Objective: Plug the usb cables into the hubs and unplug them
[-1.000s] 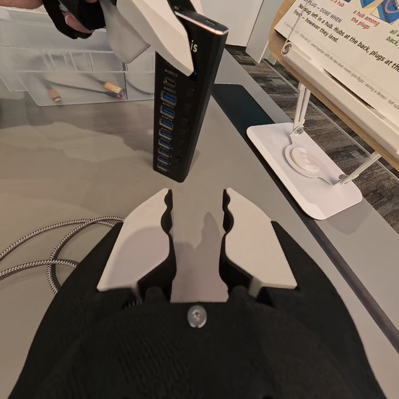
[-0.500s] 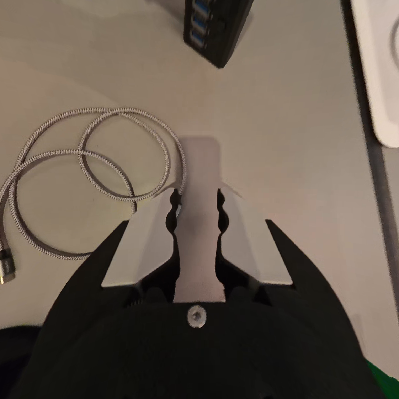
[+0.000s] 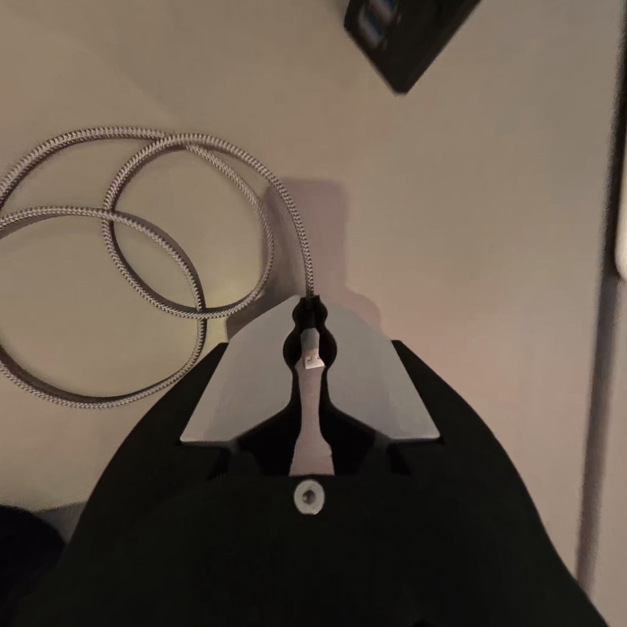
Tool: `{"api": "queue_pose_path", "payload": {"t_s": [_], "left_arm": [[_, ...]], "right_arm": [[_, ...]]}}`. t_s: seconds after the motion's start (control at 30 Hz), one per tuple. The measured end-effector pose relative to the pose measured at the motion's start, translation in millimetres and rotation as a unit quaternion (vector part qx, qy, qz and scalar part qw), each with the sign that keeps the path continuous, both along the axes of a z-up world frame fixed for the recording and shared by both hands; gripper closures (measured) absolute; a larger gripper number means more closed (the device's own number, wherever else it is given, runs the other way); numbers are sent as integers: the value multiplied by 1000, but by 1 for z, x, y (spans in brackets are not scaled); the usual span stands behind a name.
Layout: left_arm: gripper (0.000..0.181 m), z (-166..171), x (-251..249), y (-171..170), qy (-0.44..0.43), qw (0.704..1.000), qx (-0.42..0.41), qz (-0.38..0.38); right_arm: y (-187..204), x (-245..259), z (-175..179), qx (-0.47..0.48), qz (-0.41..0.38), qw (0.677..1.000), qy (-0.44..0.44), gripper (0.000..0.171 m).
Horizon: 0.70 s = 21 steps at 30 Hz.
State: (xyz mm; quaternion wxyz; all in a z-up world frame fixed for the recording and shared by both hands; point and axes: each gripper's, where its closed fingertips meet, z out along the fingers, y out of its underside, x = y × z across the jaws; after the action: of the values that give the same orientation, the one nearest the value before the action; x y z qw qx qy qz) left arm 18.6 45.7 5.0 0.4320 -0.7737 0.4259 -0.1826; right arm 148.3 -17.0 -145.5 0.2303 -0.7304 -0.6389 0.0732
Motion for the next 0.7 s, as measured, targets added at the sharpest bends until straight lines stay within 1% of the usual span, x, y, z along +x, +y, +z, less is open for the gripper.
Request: {"api": "queue_pose_path", "payload": {"t_s": [0.03,0.1,0.17,0.23,0.27,0.33,0.37,0.4,0.47,0.5,0.53,0.57,0.63,0.7], "left_arm": [[103,8,-2,-2,-8,1000,5,2],[107,23,-4,-11,-25,1000,13,-5],[110,40,2,-23,-39,999,28,-15],[114,51,19,-41,-46,997,40,-47],[119,52,32,-56,-47,995,33,-79],[128,42,63,-94,-25,985,5,-168],[132,33,74,-102,7,983,5,-185],[129,21,79,-102,51,983,17,-178],[132,-1,81,-94,134,977,48,-156],[133,-10,82,-93,155,974,49,-159],[135,-16,84,-93,159,973,43,-163],[142,-21,87,-91,153,974,30,-163],[162,-26,92,-96,123,975,-18,-185],[181,-19,99,-96,65,980,-57,-181]], "right_arm": [[2,-3,10,29,14,999,16,166],[11,-5,36,107,31,993,38,166],[10,-8,62,167,50,983,55,166],[7,-12,89,222,64,970,72,166],[3,-14,100,239,72,965,76,166],[-4,-18,118,276,85,954,74,166],[-8,-21,126,292,93,949,72,166],[-13,-23,132,305,102,944,70,166],[-20,-28,144,331,116,934,69,166],[-24,-30,148,341,123,929,70,166],[-26,-32,153,352,127,925,71,166],[-29,-33,157,360,130,921,73,166],[-28,-33,163,379,129,913,73,166],[-23,-30,168,406,119,903,70,166]]}}
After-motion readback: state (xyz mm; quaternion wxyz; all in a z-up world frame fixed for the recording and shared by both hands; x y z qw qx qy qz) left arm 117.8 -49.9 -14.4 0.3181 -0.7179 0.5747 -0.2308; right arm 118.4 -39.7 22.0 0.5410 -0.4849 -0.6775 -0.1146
